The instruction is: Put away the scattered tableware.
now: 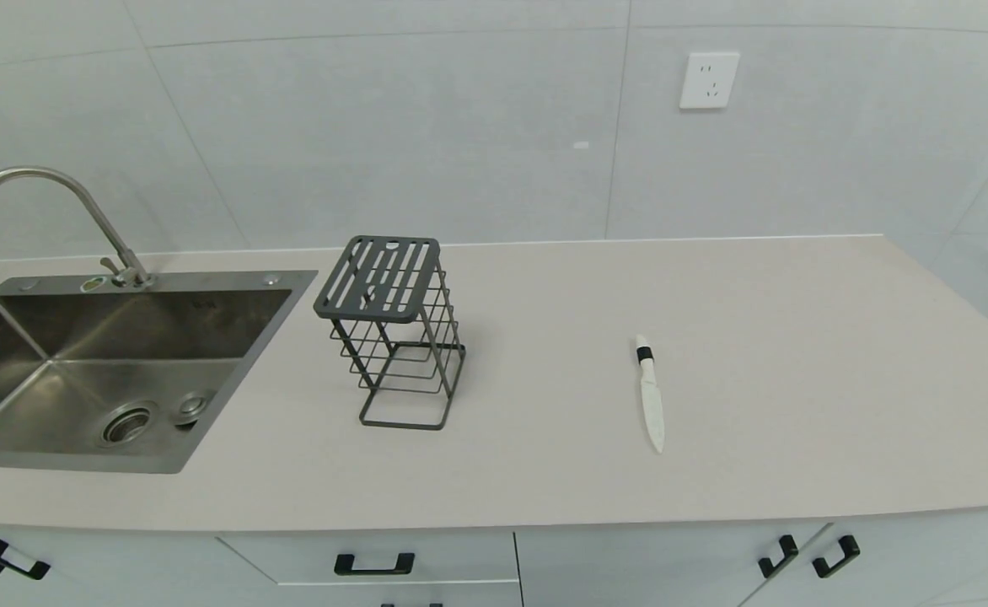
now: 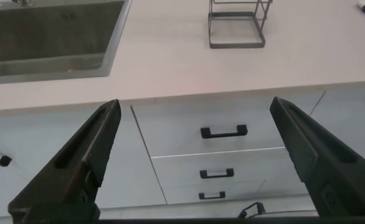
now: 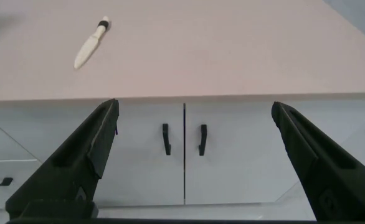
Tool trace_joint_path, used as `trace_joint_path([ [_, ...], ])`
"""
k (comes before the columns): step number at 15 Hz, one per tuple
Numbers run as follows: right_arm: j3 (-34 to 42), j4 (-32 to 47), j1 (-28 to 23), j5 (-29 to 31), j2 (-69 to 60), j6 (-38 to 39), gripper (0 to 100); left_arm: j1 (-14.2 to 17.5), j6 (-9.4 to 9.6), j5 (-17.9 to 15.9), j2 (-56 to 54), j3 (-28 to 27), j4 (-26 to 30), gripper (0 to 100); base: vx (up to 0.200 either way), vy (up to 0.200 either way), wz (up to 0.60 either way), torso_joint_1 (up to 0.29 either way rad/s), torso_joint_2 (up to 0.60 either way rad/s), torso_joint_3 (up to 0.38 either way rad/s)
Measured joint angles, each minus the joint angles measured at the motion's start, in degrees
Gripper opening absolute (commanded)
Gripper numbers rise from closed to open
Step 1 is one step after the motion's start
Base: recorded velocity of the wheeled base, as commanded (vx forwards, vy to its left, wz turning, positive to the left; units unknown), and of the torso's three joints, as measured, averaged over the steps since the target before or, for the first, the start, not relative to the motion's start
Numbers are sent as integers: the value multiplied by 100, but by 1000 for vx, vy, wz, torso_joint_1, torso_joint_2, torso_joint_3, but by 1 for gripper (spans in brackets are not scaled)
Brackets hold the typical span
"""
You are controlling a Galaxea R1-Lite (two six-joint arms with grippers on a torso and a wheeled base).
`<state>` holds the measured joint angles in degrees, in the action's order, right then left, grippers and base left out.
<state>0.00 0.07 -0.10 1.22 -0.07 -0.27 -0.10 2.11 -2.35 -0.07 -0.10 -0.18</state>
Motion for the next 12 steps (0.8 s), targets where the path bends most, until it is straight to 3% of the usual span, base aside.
trace_joint_path([
  [5,0,0,0,0,0,2,100,0,0,1,0,0,-9,100,0,0,0,184,-370,-181],
  [7,0,0,0,1,0,2,100,0,-6,6,0,0,-6,100,200,0,0,24,-39,-24],
  [12,0,-2,0,0,0,2,100,2,-12,6,0,0,-4,100,0,0,0,0,0,0],
])
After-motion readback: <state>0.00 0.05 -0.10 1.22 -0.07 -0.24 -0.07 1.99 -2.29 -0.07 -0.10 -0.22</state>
